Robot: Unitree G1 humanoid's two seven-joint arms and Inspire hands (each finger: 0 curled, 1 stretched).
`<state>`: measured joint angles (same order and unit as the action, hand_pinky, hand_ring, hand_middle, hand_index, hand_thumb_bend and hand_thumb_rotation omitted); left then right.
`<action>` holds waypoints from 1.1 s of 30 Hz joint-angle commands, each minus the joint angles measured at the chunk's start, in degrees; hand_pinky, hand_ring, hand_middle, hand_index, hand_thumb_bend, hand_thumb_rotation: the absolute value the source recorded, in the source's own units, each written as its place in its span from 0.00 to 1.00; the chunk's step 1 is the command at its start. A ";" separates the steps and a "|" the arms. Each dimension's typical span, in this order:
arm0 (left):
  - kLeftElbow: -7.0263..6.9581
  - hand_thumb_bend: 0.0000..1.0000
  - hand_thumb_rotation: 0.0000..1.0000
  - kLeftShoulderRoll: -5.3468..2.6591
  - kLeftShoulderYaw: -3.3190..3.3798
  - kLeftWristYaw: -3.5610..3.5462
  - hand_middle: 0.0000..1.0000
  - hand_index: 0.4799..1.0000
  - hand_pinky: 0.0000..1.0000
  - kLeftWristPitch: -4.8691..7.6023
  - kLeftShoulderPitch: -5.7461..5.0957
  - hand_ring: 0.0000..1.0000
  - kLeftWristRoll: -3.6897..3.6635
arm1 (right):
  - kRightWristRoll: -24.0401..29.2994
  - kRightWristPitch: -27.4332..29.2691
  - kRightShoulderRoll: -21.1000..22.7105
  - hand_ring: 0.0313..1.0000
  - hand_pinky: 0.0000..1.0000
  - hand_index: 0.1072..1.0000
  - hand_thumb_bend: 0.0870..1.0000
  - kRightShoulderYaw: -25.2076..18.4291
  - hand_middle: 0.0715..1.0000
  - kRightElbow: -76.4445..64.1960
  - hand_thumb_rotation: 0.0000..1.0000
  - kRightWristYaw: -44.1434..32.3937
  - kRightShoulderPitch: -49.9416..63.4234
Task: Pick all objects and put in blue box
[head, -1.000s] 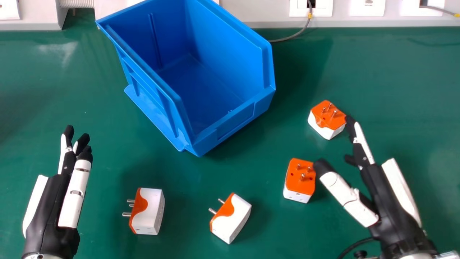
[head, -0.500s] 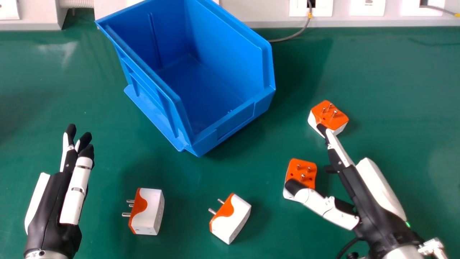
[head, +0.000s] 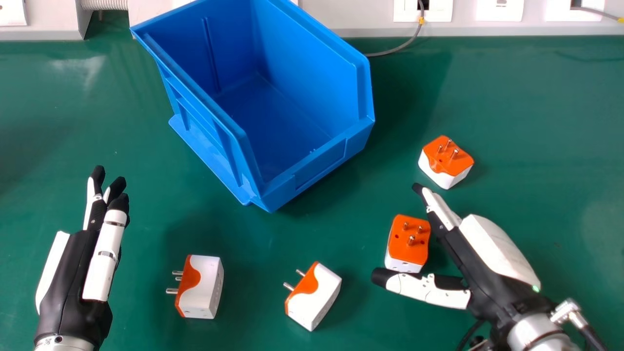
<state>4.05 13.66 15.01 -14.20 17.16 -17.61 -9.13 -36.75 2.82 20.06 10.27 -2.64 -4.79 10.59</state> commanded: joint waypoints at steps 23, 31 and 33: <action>-1.63 0.23 1.00 0.30 0.82 -0.41 1.00 1.00 1.00 0.05 0.24 1.00 -0.68 | -12.76 -13.16 3.53 0.98 0.86 0.98 0.67 7.12 1.00 3.94 0.55 -3.54 -10.30; -1.99 0.27 1.00 0.40 0.93 -0.18 1.00 1.00 1.00 -0.12 0.09 1.00 -0.28 | -14.00 -14.09 5.41 0.98 0.89 0.97 0.60 9.14 1.00 7.12 0.42 -6.59 -14.14; -2.22 0.27 1.00 0.40 0.92 -0.11 1.00 1.00 1.00 -0.22 0.04 1.00 -0.18 | -14.23 -14.14 5.79 0.98 0.90 0.97 0.59 9.50 1.00 7.78 0.41 -6.95 -14.83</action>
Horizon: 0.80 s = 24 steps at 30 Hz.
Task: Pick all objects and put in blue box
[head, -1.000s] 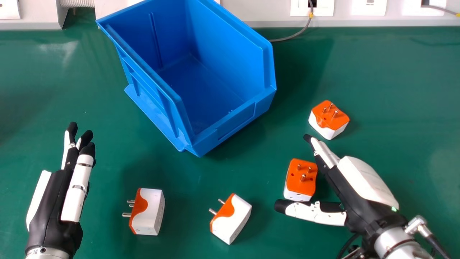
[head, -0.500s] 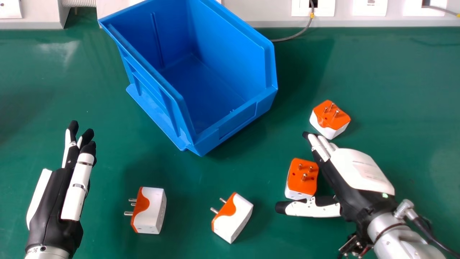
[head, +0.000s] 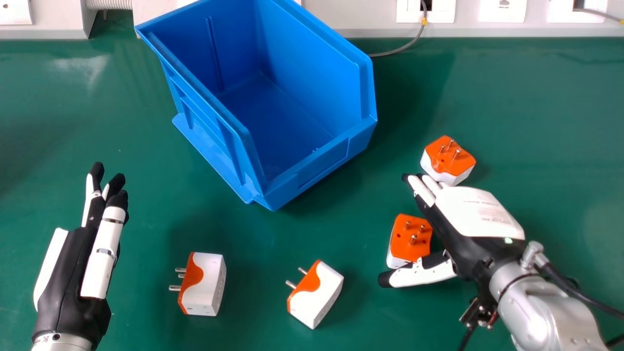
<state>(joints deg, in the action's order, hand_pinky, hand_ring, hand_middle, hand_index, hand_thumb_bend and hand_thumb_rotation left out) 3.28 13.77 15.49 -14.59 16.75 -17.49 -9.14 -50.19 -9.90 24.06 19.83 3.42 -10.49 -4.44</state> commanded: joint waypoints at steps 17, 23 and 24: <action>-0.92 0.30 1.00 0.67 0.92 0.21 1.00 1.00 1.00 -0.19 0.15 1.00 -0.16 | -4.02 -3.58 6.15 0.99 0.95 0.98 0.51 3.54 1.00 2.97 0.34 -7.66 -3.34; -0.07 0.31 1.00 0.87 1.17 -0.08 1.00 1.00 1.00 -0.14 0.56 1.00 -0.38 | -4.88 -5.58 5.91 1.00 0.96 1.00 0.47 4.40 1.00 2.14 0.33 -9.59 -3.26; 0.10 0.31 1.00 0.88 1.20 -0.10 1.00 1.00 1.00 -0.07 0.63 1.00 -0.34 | -4.84 -5.85 5.82 1.00 0.97 1.00 0.47 4.54 1.00 2.14 0.33 -9.64 -3.25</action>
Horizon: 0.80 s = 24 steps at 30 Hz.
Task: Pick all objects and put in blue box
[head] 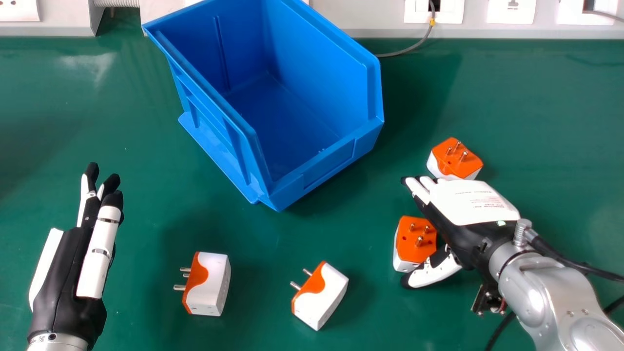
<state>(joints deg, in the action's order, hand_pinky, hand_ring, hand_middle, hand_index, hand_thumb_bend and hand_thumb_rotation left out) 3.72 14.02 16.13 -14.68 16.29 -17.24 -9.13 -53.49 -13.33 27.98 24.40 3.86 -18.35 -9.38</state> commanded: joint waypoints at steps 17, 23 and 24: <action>-0.47 0.32 1.00 0.46 0.67 -0.27 1.00 1.00 1.00 0.79 0.47 1.00 -0.66 | 1.22 -2.26 1.00 1.00 0.97 1.00 0.43 0.82 1.00 2.91 0.29 -2.94 1.30; -0.84 0.34 1.00 0.34 0.70 -0.48 1.00 1.00 1.00 0.66 0.31 1.00 -1.07 | 0.41 -2.13 2.09 1.00 0.94 0.98 0.40 2.17 1.00 2.97 0.31 -5.51 0.17; -0.74 0.34 1.00 0.35 0.71 -0.49 1.00 1.00 1.00 0.61 0.35 1.00 -1.09 | 0.28 -2.04 2.33 1.00 0.94 0.98 0.40 2.36 1.00 2.83 0.32 -5.89 0.15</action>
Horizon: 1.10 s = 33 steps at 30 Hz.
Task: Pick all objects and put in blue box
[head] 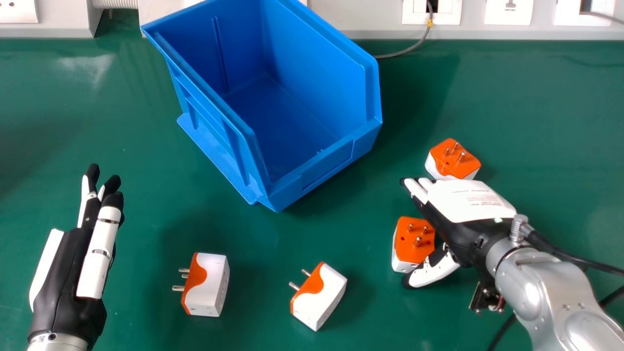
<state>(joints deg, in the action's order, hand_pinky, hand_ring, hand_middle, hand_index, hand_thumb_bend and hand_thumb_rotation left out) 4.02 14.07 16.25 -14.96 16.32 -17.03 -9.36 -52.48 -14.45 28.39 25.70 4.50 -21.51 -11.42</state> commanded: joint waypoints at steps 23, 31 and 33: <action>-0.69 0.37 1.00 0.43 0.59 0.13 1.00 1.00 1.00 0.32 0.79 1.00 -0.60 | 0.10 -0.98 3.42 0.94 0.91 0.93 0.40 3.03 0.97 2.03 0.34 -9.20 0.51; -1.51 0.37 1.00 0.44 0.48 0.40 1.00 1.00 1.00 -0.14 0.55 1.00 -0.32 | -0.25 -1.10 3.55 0.93 0.90 0.91 0.40 2.97 0.95 1.38 0.34 -9.30 0.65; -1.29 0.37 1.00 0.45 0.45 0.43 1.00 1.00 1.00 -0.09 0.68 1.00 -0.20 | -0.16 -1.27 3.35 0.91 0.89 0.90 0.40 2.88 0.94 1.49 0.34 -9.24 0.58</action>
<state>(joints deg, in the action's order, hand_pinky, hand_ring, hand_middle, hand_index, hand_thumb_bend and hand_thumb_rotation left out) 3.67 14.07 16.26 -14.72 15.77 -16.73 -9.38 -52.77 -14.48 30.45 27.84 3.86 -27.79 -13.93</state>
